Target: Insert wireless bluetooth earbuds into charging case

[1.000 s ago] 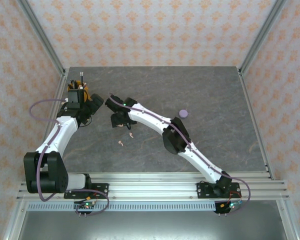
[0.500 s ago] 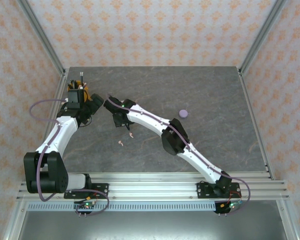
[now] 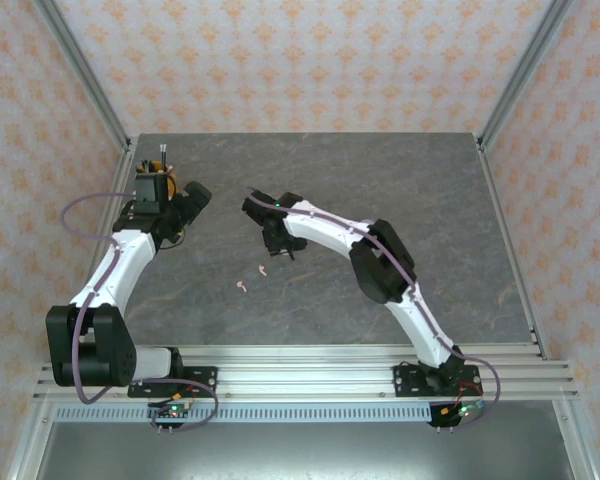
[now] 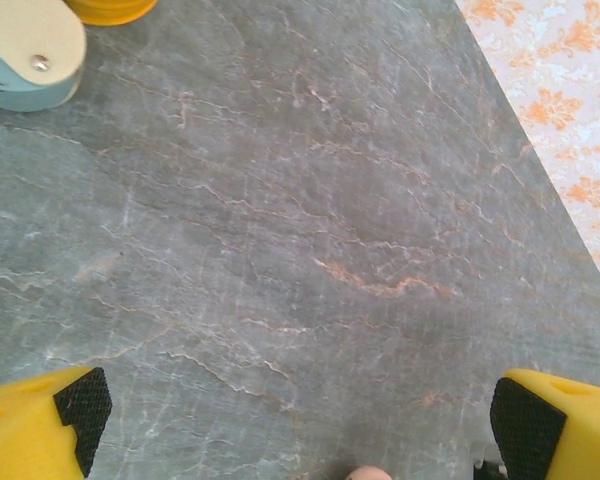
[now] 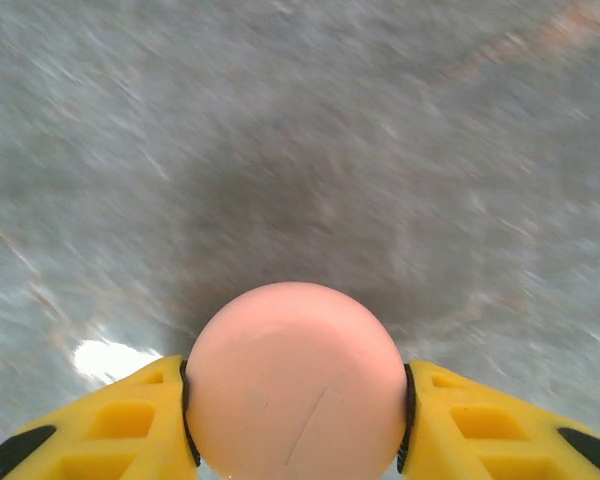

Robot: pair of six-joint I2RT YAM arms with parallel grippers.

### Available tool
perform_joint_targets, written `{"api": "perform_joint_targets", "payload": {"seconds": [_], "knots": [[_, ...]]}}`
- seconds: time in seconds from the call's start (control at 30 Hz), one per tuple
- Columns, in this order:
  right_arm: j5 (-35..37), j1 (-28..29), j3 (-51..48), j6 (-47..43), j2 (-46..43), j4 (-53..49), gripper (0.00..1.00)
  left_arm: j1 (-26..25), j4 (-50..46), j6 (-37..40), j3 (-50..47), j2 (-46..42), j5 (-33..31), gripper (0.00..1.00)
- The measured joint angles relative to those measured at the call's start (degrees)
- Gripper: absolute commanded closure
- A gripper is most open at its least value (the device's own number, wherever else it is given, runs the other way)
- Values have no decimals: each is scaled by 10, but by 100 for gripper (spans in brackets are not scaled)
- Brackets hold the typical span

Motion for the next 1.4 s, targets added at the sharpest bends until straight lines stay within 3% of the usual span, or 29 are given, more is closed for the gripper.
{"api": "perform_joint_targets", "payload": {"seconds": [0.23,0.4,0.5,0.57,0.63,0.8,1.1,1.4], "knots": [[-33,-5,-210,-52,-138,44,57,-35,-3,0,10,10,8,0],[-57,-15,-294,-78,-183,58,56,-62,-3,0,14,23,10,0],[-63,-23,-304,-88,-188,68,49,-75,-4,0,18,31,10,0],[-67,-28,-308,-93,-188,75,33,-81,-3,-1,22,35,10,0],[-71,-35,-313,-94,-188,78,25,-85,-4,-4,25,35,10,0],[-84,-64,-318,-68,-220,78,22,-92,-6,-5,44,42,10,0],[-84,-85,-290,99,-360,53,22,-103,-14,-5,79,75,10,0],[-156,-82,-362,153,-361,58,23,-108,-16,-5,96,97,8,0]]}}
